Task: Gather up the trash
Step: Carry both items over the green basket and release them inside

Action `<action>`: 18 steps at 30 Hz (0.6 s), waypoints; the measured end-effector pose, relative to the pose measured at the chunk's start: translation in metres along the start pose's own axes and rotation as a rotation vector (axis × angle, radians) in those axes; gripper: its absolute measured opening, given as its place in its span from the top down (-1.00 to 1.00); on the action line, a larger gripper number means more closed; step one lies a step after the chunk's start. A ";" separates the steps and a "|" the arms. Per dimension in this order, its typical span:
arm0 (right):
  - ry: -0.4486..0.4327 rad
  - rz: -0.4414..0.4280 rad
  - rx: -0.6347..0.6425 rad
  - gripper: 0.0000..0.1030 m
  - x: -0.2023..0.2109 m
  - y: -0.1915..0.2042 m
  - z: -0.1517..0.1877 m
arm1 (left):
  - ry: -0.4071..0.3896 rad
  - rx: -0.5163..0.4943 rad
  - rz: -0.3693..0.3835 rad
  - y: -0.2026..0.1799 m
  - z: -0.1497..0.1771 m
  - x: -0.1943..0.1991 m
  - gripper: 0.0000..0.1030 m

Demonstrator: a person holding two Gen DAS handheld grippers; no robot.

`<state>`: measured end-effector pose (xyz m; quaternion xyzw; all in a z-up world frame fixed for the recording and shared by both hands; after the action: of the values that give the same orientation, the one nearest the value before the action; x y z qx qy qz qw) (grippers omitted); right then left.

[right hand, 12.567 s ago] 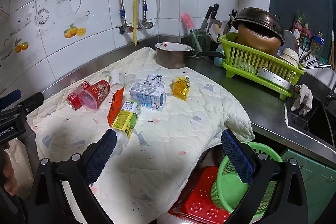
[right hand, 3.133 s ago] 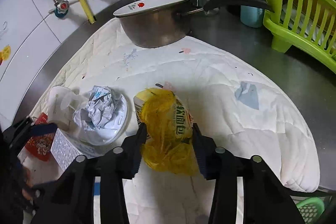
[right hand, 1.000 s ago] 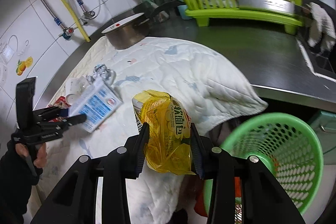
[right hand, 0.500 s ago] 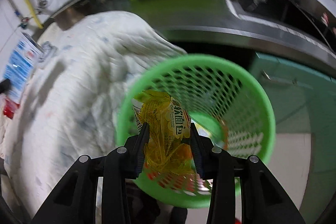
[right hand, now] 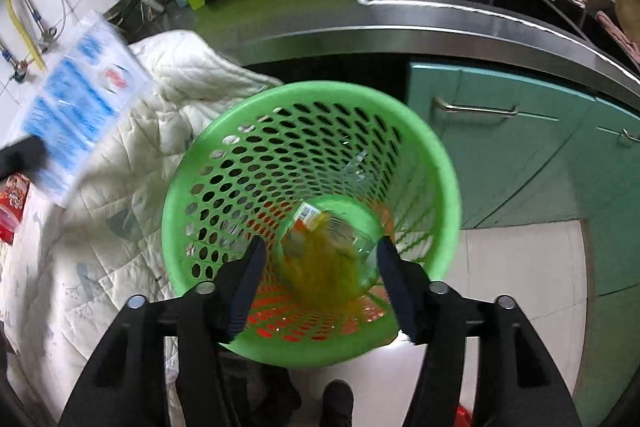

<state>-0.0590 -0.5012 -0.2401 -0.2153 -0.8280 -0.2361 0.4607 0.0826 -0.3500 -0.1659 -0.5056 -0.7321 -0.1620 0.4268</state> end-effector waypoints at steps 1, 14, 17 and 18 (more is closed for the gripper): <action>-0.008 -0.001 -0.007 -0.25 0.004 -0.003 0.000 | 0.010 -0.004 0.001 -0.004 -0.001 -0.008 0.15; -0.085 -0.028 -0.058 -0.26 0.043 -0.024 -0.001 | 0.125 0.002 0.002 -0.039 0.005 -0.070 -0.33; -0.090 -0.037 -0.055 -0.26 0.047 -0.021 0.000 | 0.116 -0.007 0.007 -0.042 0.006 -0.066 -0.33; -0.091 -0.044 -0.050 -0.26 0.049 -0.018 -0.001 | 0.112 -0.006 0.000 -0.040 0.008 -0.062 -0.33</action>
<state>-0.0923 -0.5089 -0.2011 -0.2190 -0.8465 -0.2566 0.4119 0.0514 -0.3995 -0.2110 -0.4972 -0.7066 -0.1922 0.4655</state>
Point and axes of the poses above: each gripper's, at about its wrist camera, not at the fingertips, and x roughly against the way its jaws point, y to its left, z to its underside, the point moved 5 cm from there along -x, roughly the way its jaws point, and after that the axes turned 3 degrees about -x, right-handed, at the moved point
